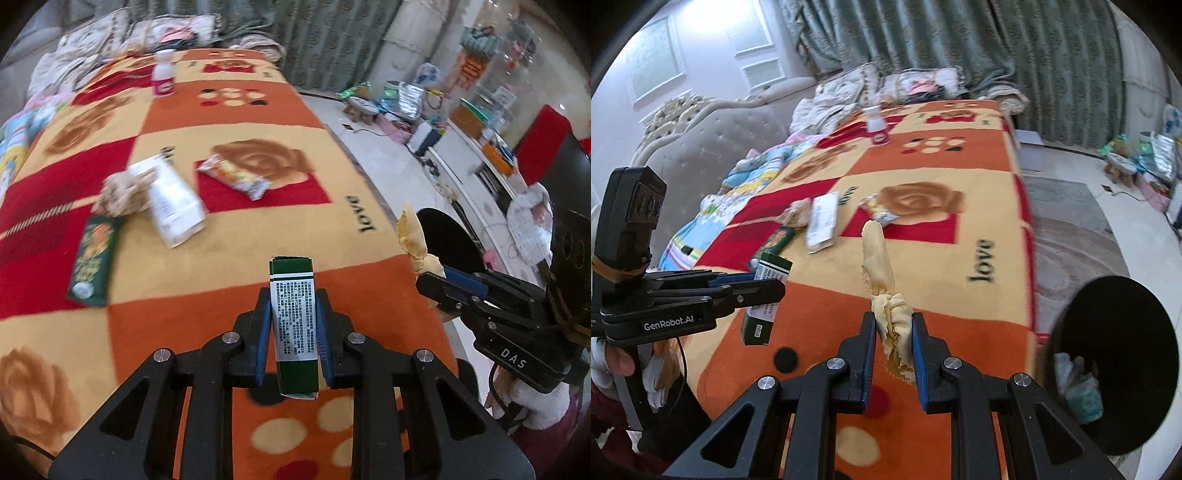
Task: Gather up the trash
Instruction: 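Carry the green box and yellow cloth over the black bin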
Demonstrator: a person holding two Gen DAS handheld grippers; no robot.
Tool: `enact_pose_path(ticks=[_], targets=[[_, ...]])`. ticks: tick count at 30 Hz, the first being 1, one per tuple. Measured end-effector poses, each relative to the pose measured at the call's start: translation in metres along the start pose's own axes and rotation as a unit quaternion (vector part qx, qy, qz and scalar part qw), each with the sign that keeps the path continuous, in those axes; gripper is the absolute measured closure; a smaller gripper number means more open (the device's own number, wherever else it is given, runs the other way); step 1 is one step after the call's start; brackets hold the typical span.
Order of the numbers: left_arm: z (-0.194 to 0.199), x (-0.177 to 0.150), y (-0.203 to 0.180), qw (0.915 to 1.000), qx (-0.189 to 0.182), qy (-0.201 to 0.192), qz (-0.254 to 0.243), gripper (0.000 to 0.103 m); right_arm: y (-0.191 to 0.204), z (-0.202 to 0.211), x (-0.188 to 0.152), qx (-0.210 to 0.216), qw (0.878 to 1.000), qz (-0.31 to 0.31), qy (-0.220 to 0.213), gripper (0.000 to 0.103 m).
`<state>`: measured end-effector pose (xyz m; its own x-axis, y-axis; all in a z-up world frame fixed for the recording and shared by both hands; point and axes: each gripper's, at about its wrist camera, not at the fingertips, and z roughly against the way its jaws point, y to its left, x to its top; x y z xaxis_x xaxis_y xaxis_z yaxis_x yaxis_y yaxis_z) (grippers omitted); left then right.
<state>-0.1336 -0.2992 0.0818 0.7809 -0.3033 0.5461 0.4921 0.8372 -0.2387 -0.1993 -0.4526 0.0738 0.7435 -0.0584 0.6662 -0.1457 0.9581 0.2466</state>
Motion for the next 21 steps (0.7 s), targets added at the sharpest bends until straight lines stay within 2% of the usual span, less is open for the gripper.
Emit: enact_pose_path(ticks=[11,21], targets=[[-0.03,0.029,-0.075,0.9973,-0.044,0.008,-0.057,0.083,-0.073,0.05,-0.018,-0.065,0.995,-0.069,-0.027,0.086],[-0.061,0.044,-0.131,0.9929,-0.075,0.025,-0.089,0.083,-0.125,0.079,-0.034,-0.102,0.987,-0.117,-0.036,0.086]])
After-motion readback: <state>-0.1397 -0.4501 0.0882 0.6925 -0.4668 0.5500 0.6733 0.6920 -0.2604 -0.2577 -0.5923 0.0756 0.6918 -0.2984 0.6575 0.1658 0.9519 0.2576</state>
